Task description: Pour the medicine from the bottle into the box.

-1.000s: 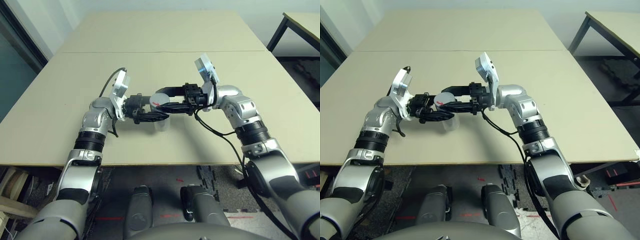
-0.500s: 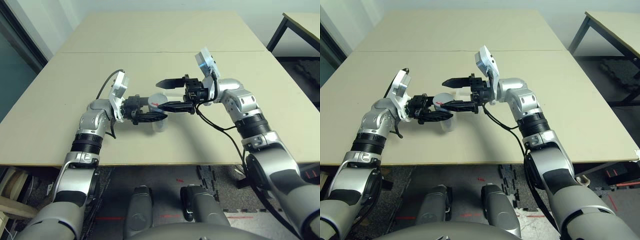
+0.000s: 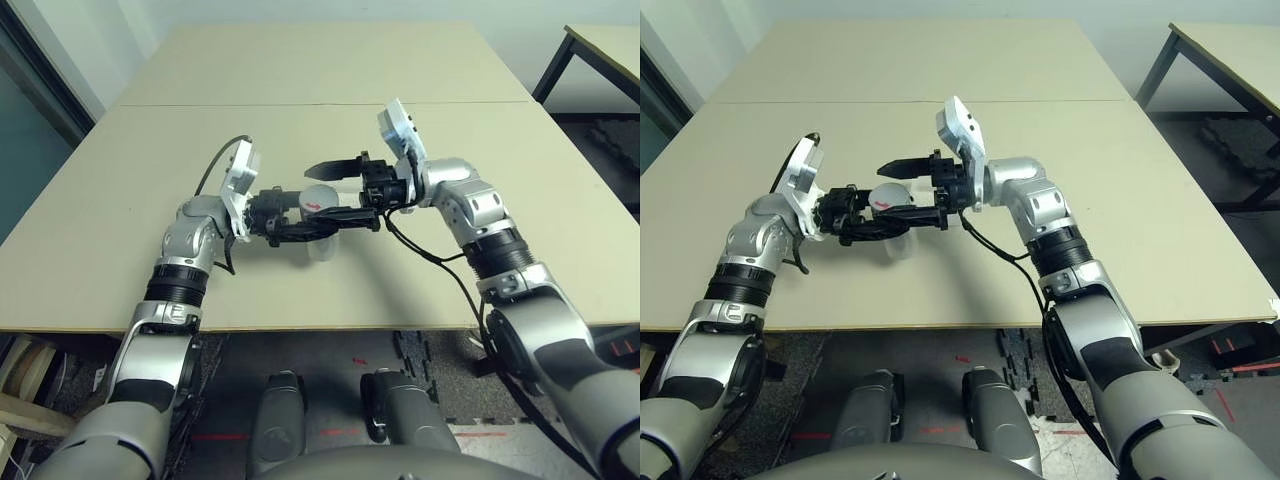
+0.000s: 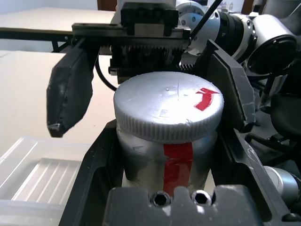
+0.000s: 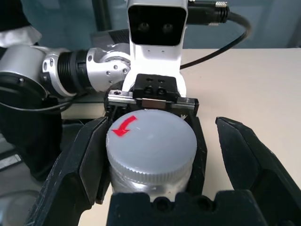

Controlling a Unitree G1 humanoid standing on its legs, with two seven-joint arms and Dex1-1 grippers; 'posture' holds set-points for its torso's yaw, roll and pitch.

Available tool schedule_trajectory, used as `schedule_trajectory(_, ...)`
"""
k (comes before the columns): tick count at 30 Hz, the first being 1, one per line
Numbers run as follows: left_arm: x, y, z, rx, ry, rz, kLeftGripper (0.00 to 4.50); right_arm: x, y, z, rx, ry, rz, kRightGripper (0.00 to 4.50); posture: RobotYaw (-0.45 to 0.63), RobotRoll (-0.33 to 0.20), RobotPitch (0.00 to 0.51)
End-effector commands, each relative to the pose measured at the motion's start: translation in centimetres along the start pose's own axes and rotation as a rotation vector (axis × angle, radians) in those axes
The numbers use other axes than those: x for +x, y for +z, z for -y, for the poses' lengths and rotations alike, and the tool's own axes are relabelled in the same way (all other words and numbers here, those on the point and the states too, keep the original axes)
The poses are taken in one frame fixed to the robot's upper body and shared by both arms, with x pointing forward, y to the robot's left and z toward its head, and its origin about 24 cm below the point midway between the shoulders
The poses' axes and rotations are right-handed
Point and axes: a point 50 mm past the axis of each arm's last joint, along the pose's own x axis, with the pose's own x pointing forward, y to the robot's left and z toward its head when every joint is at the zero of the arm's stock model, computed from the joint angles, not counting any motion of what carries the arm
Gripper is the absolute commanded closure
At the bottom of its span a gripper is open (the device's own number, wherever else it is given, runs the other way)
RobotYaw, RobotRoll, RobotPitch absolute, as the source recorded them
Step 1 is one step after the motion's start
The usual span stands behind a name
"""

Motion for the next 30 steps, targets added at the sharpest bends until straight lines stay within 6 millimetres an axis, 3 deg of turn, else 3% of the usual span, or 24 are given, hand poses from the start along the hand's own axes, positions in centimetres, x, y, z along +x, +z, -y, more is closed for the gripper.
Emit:
schedule_trajectory(1, 0.4, 0.3, 0.0, 0.018, -0.015, 0.007, 1.78, -0.2, -0.2, 0.6, -0.006, -0.056, -0.028, 0.00, -0.03, 0.000, 0.081)
schedule_trajectory(17, -1.0, 0.1, -0.1, 0.011, 0.034, 0.002, 1.78, -5.5, 0.7, 0.5, 0.000, -0.175, -0.018, 0.00, -0.06, 0.000, 0.080)
schedule_trajectory(24, -1.5, 0.1, -0.1, 0.012, 0.052, -0.001, 1.78, -9.6, 0.5, 0.8, 0.011, -0.300, -0.080, 0.00, -0.06, 0.000, 0.082)
schedule_trajectory(27, -1.6, 0.1, -0.2, 0.013, 0.055, -0.001, 1.78, -9.1, 1.2, 0.8, 0.001, -0.289, -0.060, 0.00, -0.07, 0.000, 0.084)
schedule_trajectory(30, -1.5, 0.1, -0.3, 0.014, 0.058, -0.001, 1.78, -7.1, 1.6, 0.4, -0.003, -0.237, -0.029, 0.00, -0.07, 0.000, 0.084)
